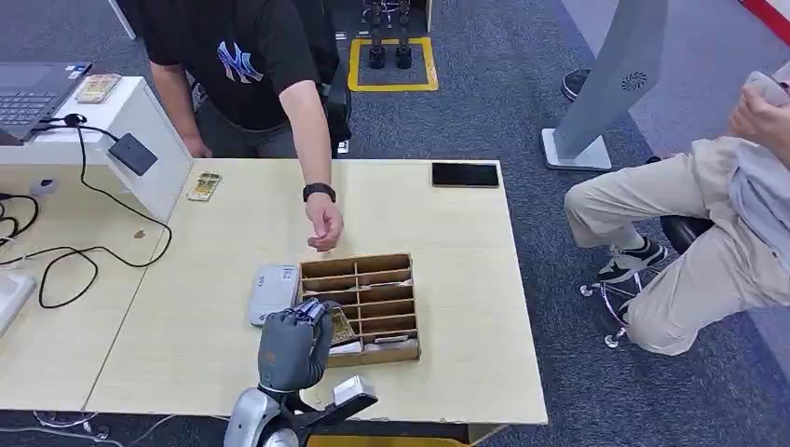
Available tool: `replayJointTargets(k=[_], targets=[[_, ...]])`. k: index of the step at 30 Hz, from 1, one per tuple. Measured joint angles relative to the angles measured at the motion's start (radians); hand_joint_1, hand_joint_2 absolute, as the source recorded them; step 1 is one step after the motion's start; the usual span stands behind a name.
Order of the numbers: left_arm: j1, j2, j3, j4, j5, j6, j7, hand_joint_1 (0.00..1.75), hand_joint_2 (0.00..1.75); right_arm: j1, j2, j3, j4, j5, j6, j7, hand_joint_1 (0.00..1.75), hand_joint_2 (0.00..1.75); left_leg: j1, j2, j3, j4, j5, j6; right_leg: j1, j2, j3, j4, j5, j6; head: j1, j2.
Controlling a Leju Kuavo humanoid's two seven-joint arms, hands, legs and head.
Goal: Pass the card to the sensor for recognition and then transmit it.
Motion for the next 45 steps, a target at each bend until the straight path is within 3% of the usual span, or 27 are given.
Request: replayJointTargets(k=[2, 3, 5, 6, 9, 14, 19, 23, 29, 35, 45], targets=[[0.001, -0.003, 0.005, -0.001, 0.018, 0.000, -0.016, 1.75, 1.75, 0.000, 0.000, 0.000, 0.000, 0.000, 0.000, 0.000, 0.00, 1.75, 0.000, 0.000, 0.000, 0.000, 0.000, 0.000, 0.000, 0.000, 0.000, 0.000, 0.000, 0.000, 0.000, 0.000], [0.003, -0.011, 0.014, -0.004, 0.069, 0.000, -0.063, 1.75, 1.75, 0.000, 0.000, 0.000, 0.000, 0.001, 0.000, 0.000, 0.00, 1.75, 0.000, 0.000, 0.000, 0.000, 0.000, 0.000, 0.000, 0.000, 0.000, 0.000, 0.000, 0.000, 0.000, 0.000], [0.001, -0.037, 0.038, -0.010, 0.296, 0.000, -0.168, 1.75, 1.75, 0.000, 0.002, -0.007, -0.003, 0.003, 0.000, 0.002, 0.00, 1.75, 0.000, 0.000, 0.000, 0.000, 0.000, 0.000, 0.000, 0.000, 0.000, 0.000, 0.000, 0.000, 0.000, 0.000], [-0.004, -0.039, 0.038, -0.018, 0.462, 0.000, -0.182, 1.75, 1.75, -0.001, 0.005, -0.011, -0.009, 0.004, 0.000, 0.003, 0.00, 1.75, 0.000, 0.000, 0.000, 0.000, 0.000, 0.000, 0.000, 0.000, 0.000, 0.000, 0.000, 0.000, 0.001, 0.000], [-0.041, -0.037, 0.031, -0.062, 0.810, -0.002, -0.115, 1.75, 1.75, 0.000, 0.023, -0.029, -0.033, 0.003, 0.000, 0.005, 0.00, 1.75, 0.000, 0.000, 0.000, 0.000, 0.000, 0.000, 0.000, -0.001, -0.001, 0.000, 0.000, 0.000, 0.000, 0.000], [-0.120, -0.020, -0.007, -0.163, 0.947, -0.003, -0.009, 1.75, 1.75, 0.000, 0.035, -0.036, -0.055, 0.037, 0.000, 0.026, 0.00, 1.75, 0.000, -0.001, 0.000, 0.000, 0.001, 0.000, 0.000, -0.001, 0.000, 0.000, 0.001, 0.000, 0.000, 0.000], [-0.200, 0.003, -0.008, -0.178, 1.113, -0.003, -0.038, 1.75, 1.75, 0.001, 0.039, -0.040, -0.070, 0.073, 0.000, 0.033, 0.00, 1.75, 0.000, -0.001, 0.000, 0.000, 0.001, 0.000, 0.000, -0.001, 0.000, 0.000, 0.000, 0.000, 0.000, 0.000], [-0.280, 0.013, -0.004, -0.175, 1.138, -0.003, -0.040, 1.75, 1.75, 0.000, 0.039, -0.040, -0.077, 0.091, 0.000, 0.035, 0.00, 1.75, 0.000, -0.001, 0.000, 0.000, 0.001, 0.000, 0.000, -0.001, 0.000, 0.000, 0.000, 0.000, 0.000, 0.000], [-0.383, 0.016, 0.025, -0.110, 1.152, -0.003, 0.024, 1.75, 1.75, -0.003, 0.040, -0.040, -0.079, 0.099, 0.000, 0.029, 0.00, 1.75, 0.000, -0.001, -0.001, 0.000, 0.001, 0.000, 0.000, -0.001, 0.000, 0.000, 0.000, 0.000, 0.000, 0.000], [-0.467, 0.000, 0.098, -0.051, 1.247, -0.003, 0.050, 1.75, 1.75, -0.010, 0.040, -0.040, -0.079, 0.099, 0.000, 0.029, 0.00, 1.75, 0.000, -0.001, 0.000, 0.000, 0.001, -0.001, 0.000, -0.001, 0.000, 0.000, 0.001, -0.001, -0.001, 0.000], [-0.570, -0.031, 0.231, 0.099, 1.181, -0.003, 0.059, 1.75, 1.75, -0.014, 0.040, -0.040, -0.079, 0.099, 0.000, 0.032, 0.00, 1.75, 0.000, -0.001, 0.000, 0.001, 0.001, -0.001, 0.000, 0.000, 0.000, 0.000, 0.001, -0.001, 0.000, 0.000]])
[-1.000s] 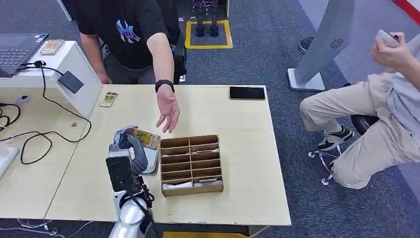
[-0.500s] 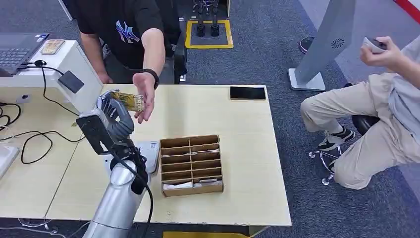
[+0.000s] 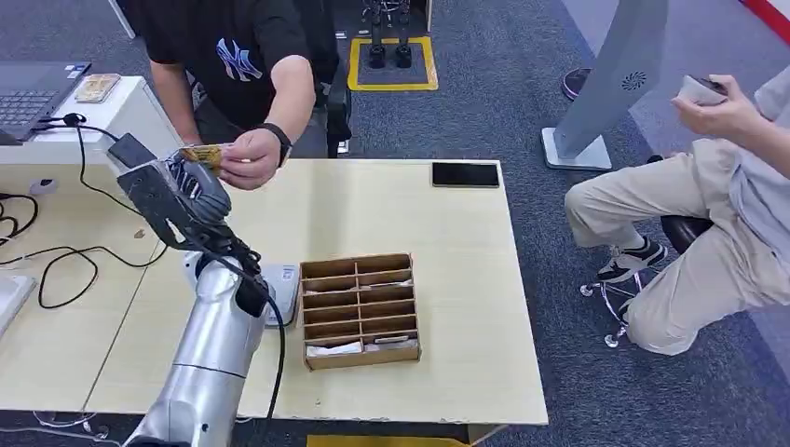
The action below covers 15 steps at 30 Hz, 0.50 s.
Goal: Pass the card to the sensor for recognition and then transmit it.
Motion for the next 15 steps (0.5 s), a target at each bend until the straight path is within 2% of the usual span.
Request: replayJointTargets(k=[1, 2, 10, 11, 15], targets=[[-0.003, -0.002, 0.005, 0.009, -0.002, 0.000, 0.001, 1.48, 1.75, 0.000, 0.000, 0.000, 0.000, 0.000, 0.000, 0.000, 0.00, 1.75, 0.000, 0.000, 0.000, 0.000, 0.000, 0.000, 0.000, 0.000, 0.000, 0.000, 0.000, 0.000, 0.000, 0.000], [-0.006, -0.005, 0.009, 0.015, -0.002, 0.000, 0.002, 0.02, 1.75, 0.000, 0.000, 0.000, 0.000, 0.000, 0.000, 0.000, 0.00, 1.75, 0.000, 0.000, 0.000, 0.000, 0.000, 0.000, 0.000, 0.000, 0.000, 0.000, 0.000, 0.000, 0.000, 0.000], [0.001, -0.001, 0.010, 0.051, -0.075, -0.002, -0.005, 0.00, 1.75, -0.001, 0.000, 0.000, 0.002, -0.020, 0.000, -0.002, 0.00, 1.75, 0.000, 0.000, 0.000, 0.000, 0.000, 0.000, 0.000, 0.000, 0.000, 0.000, 0.000, 0.000, 0.000, 0.000], [0.010, 0.001, 0.007, 0.046, -0.076, -0.002, -0.008, 0.00, 0.00, -0.002, 0.000, 0.000, 0.003, -0.029, 0.000, -0.005, 0.00, 1.75, 0.000, 0.000, 0.000, 0.000, 0.000, 0.000, 0.000, 0.000, 0.000, 0.000, 0.000, 0.000, 0.000, 0.000], [0.114, 0.005, -0.003, -0.053, -0.066, -0.002, -0.036, 0.00, 0.00, -0.003, 0.000, -0.010, 0.004, -0.054, 0.000, -0.011, 0.00, 1.75, 0.000, 0.001, 0.000, 0.000, -0.001, 0.000, 0.000, 0.002, 0.000, 0.000, 0.000, 0.000, 0.000, 0.000]])
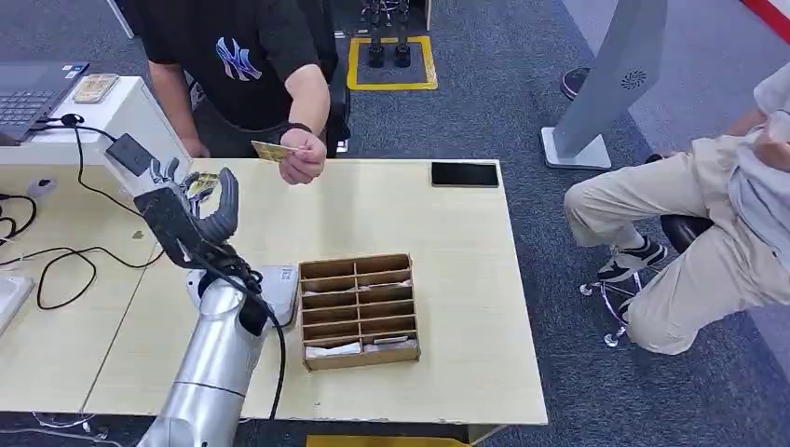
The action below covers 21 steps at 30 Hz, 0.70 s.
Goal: Pass the card to the sensor for recognition and then transmit it.
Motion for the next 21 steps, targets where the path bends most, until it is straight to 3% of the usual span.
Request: replayJointTargets(k=[9, 12, 20, 21], targets=[[0.234, 0.000, -0.031, -0.232, 0.028, 0.001, -0.056, 0.00, 0.00, 0.000, 0.008, -0.029, -0.010, -0.014, 0.000, 0.006, 0.00, 1.75, 0.000, 0.000, 0.000, 0.000, -0.001, 0.000, 0.000, -0.001, 0.000, 0.000, -0.001, 0.000, 0.000, 0.000], [0.306, -0.002, -0.046, -0.307, 0.013, 0.001, -0.114, 0.00, 0.00, 0.001, 0.011, -0.038, -0.015, -0.017, 0.000, 0.008, 0.00, 1.75, 0.000, 0.000, 0.000, 0.000, -0.001, 0.000, 0.000, 0.000, 0.000, 0.000, -0.001, 0.000, 0.000, 0.000], [0.383, -0.002, -0.052, -0.402, -0.010, 0.001, -0.156, 0.00, 0.00, 0.000, 0.014, -0.056, -0.022, -0.020, 0.000, 0.012, 0.00, 1.75, 0.000, 0.000, 0.000, 0.000, -0.001, 0.000, 0.000, -0.001, 0.000, 0.000, -0.001, 0.000, 0.000, 0.000], [0.399, -0.004, -0.054, -0.422, -0.002, 0.001, -0.165, 0.00, 1.75, 0.000, 0.015, -0.058, -0.024, -0.021, 0.000, 0.013, 0.00, 1.75, 0.000, 0.000, 0.000, 0.000, -0.001, 0.000, 0.000, -0.001, 0.000, 0.000, -0.001, 0.000, 0.000, 0.000]])
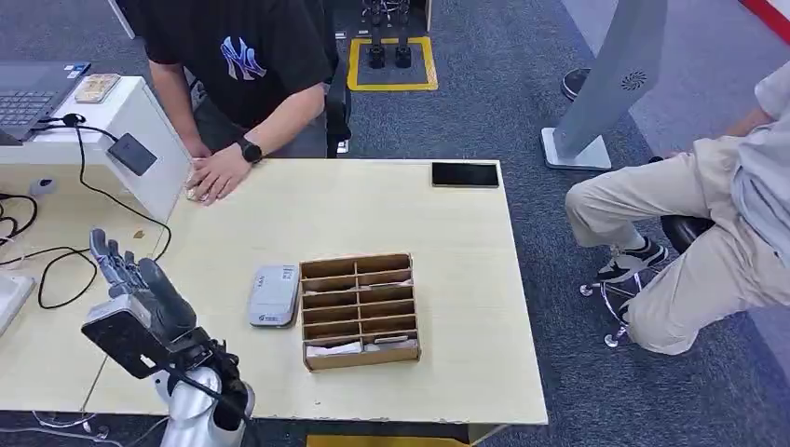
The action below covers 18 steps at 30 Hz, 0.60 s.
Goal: Pass the card to the sensor for recognition and then transmit it.
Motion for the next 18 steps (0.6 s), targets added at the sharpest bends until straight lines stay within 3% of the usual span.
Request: replayJointTargets(k=[5, 11, 15, 18], targets=[[0.113, 0.040, -0.061, -0.102, 0.311, -0.087, 0.071, 0.00, 1.75, 0.000, 0.005, -0.022, -0.004, -0.015, 0.000, 0.008, 0.00, 1.75, 0.000, 0.001, 0.000, 0.000, -0.001, 0.000, 0.000, 0.001, -0.001, 0.000, 0.000, 0.000, 0.000, 0.000], [0.183, 0.075, -0.095, -0.150, 0.357, -0.091, 0.040, 0.00, 1.75, 0.000, 0.007, -0.032, -0.002, -0.018, 0.000, 0.013, 0.00, 1.75, 0.000, 0.001, -0.001, 0.000, -0.001, 0.000, 0.000, 0.000, -0.001, 0.000, -0.001, 0.000, 0.000, 0.000], [0.220, 0.098, -0.130, -0.158, 0.310, -0.079, -0.026, 0.00, 1.75, 0.000, 0.009, -0.043, 0.004, -0.058, 0.000, 0.014, 0.00, 1.75, 0.000, 0.000, -0.001, 0.000, -0.001, 0.001, 0.000, 0.000, -0.001, 0.000, -0.001, 0.000, 0.000, 0.000], [0.230, 0.113, -0.163, -0.158, 0.296, -0.072, -0.039, 0.00, 1.75, 0.000, 0.009, -0.048, 0.017, -0.069, 0.000, 0.017, 0.00, 1.75, 0.000, 0.000, -0.001, 0.000, -0.001, 0.001, 0.000, 0.000, -0.001, 0.000, -0.001, 0.000, 0.000, 0.000]])
